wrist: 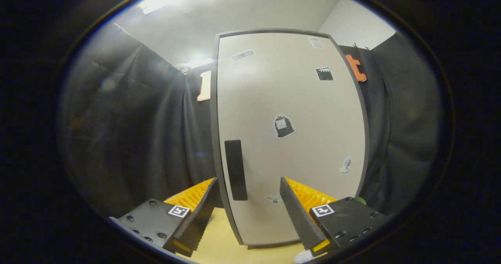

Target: Open the shoe cabinet door, grab the shoes and put them into the shoe cabinet, then close the shoe cabinet door.

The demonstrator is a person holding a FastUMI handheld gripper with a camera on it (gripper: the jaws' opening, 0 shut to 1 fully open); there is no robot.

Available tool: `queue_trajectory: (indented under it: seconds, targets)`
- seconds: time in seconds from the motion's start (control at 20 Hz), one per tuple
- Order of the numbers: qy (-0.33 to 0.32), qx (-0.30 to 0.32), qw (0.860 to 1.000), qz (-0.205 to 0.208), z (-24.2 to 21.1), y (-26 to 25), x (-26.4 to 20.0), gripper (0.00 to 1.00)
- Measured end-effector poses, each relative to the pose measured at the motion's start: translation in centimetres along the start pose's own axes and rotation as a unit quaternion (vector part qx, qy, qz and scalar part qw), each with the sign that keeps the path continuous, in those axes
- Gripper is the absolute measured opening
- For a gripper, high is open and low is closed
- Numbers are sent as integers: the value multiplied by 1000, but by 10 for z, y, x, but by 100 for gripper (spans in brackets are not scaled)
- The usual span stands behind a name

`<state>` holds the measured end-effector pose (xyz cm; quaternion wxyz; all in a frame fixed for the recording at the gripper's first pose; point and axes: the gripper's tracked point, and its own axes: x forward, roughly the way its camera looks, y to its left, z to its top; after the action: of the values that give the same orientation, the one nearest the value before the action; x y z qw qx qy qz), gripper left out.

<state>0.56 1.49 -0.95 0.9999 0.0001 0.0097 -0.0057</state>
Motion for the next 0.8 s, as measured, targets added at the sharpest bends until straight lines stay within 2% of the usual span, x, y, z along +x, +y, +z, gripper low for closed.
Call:
queue_trajectory:
  seconds: [0.3,0.8]
  targets:
    - [-11,-3,1000,-1,2,8,11,97]
    - [-17,-21,1000,-4,-1,23,58,97]
